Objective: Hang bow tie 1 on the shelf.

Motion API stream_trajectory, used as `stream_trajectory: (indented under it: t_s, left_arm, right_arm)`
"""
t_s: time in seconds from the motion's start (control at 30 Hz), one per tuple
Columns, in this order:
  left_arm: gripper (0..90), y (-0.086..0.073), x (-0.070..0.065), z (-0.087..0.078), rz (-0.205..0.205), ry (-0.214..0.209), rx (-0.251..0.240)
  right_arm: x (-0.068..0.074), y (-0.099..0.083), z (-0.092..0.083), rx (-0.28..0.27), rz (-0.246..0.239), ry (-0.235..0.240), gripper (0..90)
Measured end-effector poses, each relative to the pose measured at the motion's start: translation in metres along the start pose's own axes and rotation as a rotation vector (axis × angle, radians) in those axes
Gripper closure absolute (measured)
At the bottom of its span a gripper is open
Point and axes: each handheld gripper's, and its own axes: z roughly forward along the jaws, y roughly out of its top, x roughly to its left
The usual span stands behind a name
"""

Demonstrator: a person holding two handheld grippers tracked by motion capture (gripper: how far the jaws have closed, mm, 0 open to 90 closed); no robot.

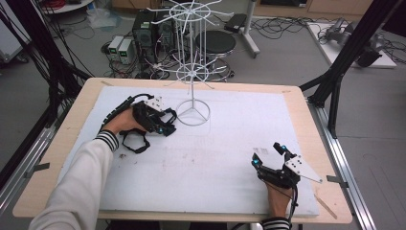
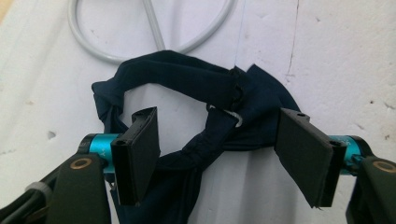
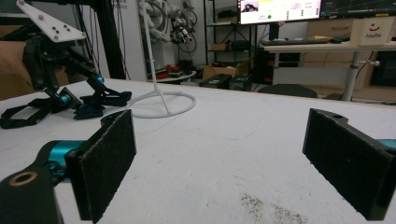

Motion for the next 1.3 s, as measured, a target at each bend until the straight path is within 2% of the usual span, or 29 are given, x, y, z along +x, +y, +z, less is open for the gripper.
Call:
stream_trajectory:
  t_s: [0.1, 0.23, 0.33, 0.4, 0.43, 0.47, 0.5, 0.57, 0.6, 0.83, 0.87, 0.93, 1.13, 1.17, 1.2, 1.23, 1.3]
  left_arm:
    - [31.8, -0.003, 0.001, 0.002, 0.002, -0.007, 0.025]
    - [34.3, -0.005, 0.002, 0.004, -0.004, -0.008, 0.018]
    - [42.7, -0.006, 0.003, 0.004, -0.005, -0.012, 0.027]
    - [44.8, -0.007, 0.003, 0.004, -0.006, -0.016, 0.028]
    - [47.3, -0.006, 0.004, 0.003, 0.0, -0.015, 0.036]
    - [55.6, -0.006, 0.004, 0.003, 0.002, -0.009, 0.039]
    - [55.6, -0.006, 0.004, 0.002, 0.009, 0.006, 0.04]
    - [69.8, -0.006, 0.003, 0.001, 0.011, 0.03, 0.046]
    - [73.4, -0.006, 0.004, 0.001, 0.008, 0.032, 0.047]
    - [74.9, -0.003, 0.001, 0.0, 0.018, 0.049, 0.051]
    - [74.9, -0.003, 0.001, 0.0, 0.03, 0.053, 0.053]
    - [75.0, -0.002, 0.0, -0.001, 0.015, 0.057, 0.029]
    - [75.0, 0.001, 0.0, -0.008, 0.023, 0.071, 0.018]
    - [75.0, 0.001, -0.001, -0.01, 0.013, 0.075, 0.011]
    - [75.0, 0.002, 0.0, -0.012, 0.024, 0.078, 0.005]
    - [75.0, 0.001, -0.002, -0.013, -0.001, 0.071, -0.024]
    - [75.0, 0.001, -0.002, -0.018, -0.006, 0.08, -0.051]
  right_arm:
    - [0.0, 0.0, 0.0, 0.0, 0.0, -0.001, 9.0]
    - [0.0, 0.0, 0.0, 0.002, 0.005, -0.003, 9.0]
    - [0.0, 0.0, 0.0, 0.0, 0.001, -0.001, 9.0]
    - [0.0, 0.0, 0.0, 0.002, 0.003, -0.004, 9.0]
    - [0.0, 0.0, 0.0, 0.002, 0.006, -0.002, 9.0]
    - [0.0, 0.0, 0.0, 0.001, 0.004, -0.003, 9.0]
    - [0.0, 0.0, 0.0, 0.001, 0.004, -0.003, 9.0]
    - [0.0, 0.0, 0.0, 0.003, 0.007, -0.004, 9.0]
    - [0.0, 0.0, 0.0, 0.002, 0.007, -0.003, 9.0]
    - [0.0, 0.0, 0.0, 0.003, 0.008, -0.005, 9.0]
    - [0.0, 0.0, 0.0, 0.003, 0.008, -0.005, 9.0]
    - [0.0, 0.0, 0.0, 0.003, 0.009, -0.004, 9.0]
    - [0.0, 0.0, 0.0, 0.003, 0.007, -0.003, 9.0]
    - [0.0, 0.0, 0.0, 0.003, 0.007, -0.003, 9.0]
    - [0.0, 0.0, 0.0, 0.003, 0.006, -0.004, 9.0]
    - [0.0, 0.0, 0.0, 0.003, 0.006, -0.004, 9.0]
    - [0.0, 0.0, 0.0, 0.003, 0.007, -0.004, 9.0]
